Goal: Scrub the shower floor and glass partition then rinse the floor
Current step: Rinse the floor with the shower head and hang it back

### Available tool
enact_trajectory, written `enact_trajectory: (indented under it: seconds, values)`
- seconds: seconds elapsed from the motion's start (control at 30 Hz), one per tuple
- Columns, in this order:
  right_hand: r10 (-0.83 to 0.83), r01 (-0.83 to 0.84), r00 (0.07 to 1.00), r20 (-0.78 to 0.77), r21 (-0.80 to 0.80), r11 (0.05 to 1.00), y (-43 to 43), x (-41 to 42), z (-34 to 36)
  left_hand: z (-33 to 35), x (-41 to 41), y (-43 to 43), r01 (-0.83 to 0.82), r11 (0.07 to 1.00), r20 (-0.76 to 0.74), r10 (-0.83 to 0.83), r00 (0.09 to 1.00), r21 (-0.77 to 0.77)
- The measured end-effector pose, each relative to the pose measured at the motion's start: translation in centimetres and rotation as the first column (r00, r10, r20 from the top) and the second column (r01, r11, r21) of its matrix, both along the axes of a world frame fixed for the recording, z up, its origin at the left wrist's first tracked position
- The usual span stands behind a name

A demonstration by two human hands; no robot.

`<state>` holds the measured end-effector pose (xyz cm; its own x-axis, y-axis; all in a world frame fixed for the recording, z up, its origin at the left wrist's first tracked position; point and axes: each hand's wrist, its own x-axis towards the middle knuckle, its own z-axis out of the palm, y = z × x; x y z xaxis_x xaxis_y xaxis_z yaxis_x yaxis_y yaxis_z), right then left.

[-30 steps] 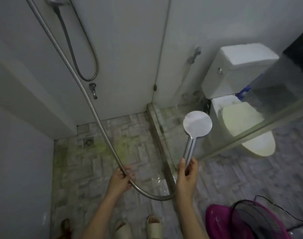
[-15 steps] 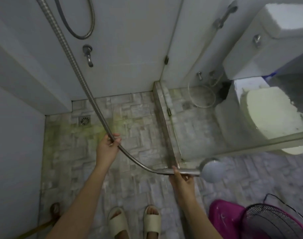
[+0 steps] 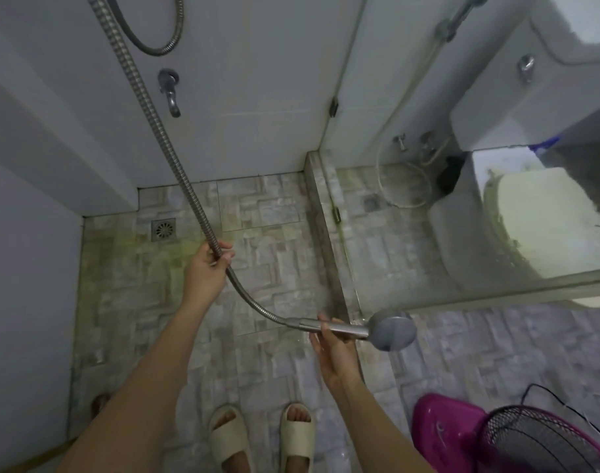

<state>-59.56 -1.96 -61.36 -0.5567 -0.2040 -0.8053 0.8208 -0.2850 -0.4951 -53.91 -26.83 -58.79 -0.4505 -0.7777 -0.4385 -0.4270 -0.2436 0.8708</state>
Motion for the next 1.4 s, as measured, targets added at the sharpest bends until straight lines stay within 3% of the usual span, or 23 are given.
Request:
enact_trajectory:
  seconds: [0.3,0.97,1.1,1.23,1.4]
  values:
    - [0.128,-0.129,0.991,-0.038,-0.041,0.991,-2.2,-3.2,-0.8,-2.3,2.6,-1.7,-0.03,1.0,0.022,0.03,0.999,-0.007]
    - [0.358,-0.369,0.878,-0.319,0.027,0.929,-8.7,-9.2,3.0,-1.4,4.8,-0.5,-0.118,0.992,-0.053,0.115,0.992,-0.038]
    - [0.304,-0.302,0.925,-0.228,0.045,0.952,-7.6,-7.2,1.5,-1.3,5.2,-0.1,-0.13,0.991,-0.07,0.127,0.989,-0.044]
    - [0.103,-0.103,0.995,-0.004,-0.021,0.994,-5.3,-4.1,-0.4,-1.0,5.7,0.2,-0.13,0.99,-0.09,0.125,0.988,-0.046]
    - [-0.026,0.038,0.961,0.275,-0.041,0.998,-2.3,0.9,-2.0,-0.8,7.8,0.4,-0.111,0.991,-0.021,0.109,0.994,-0.075]
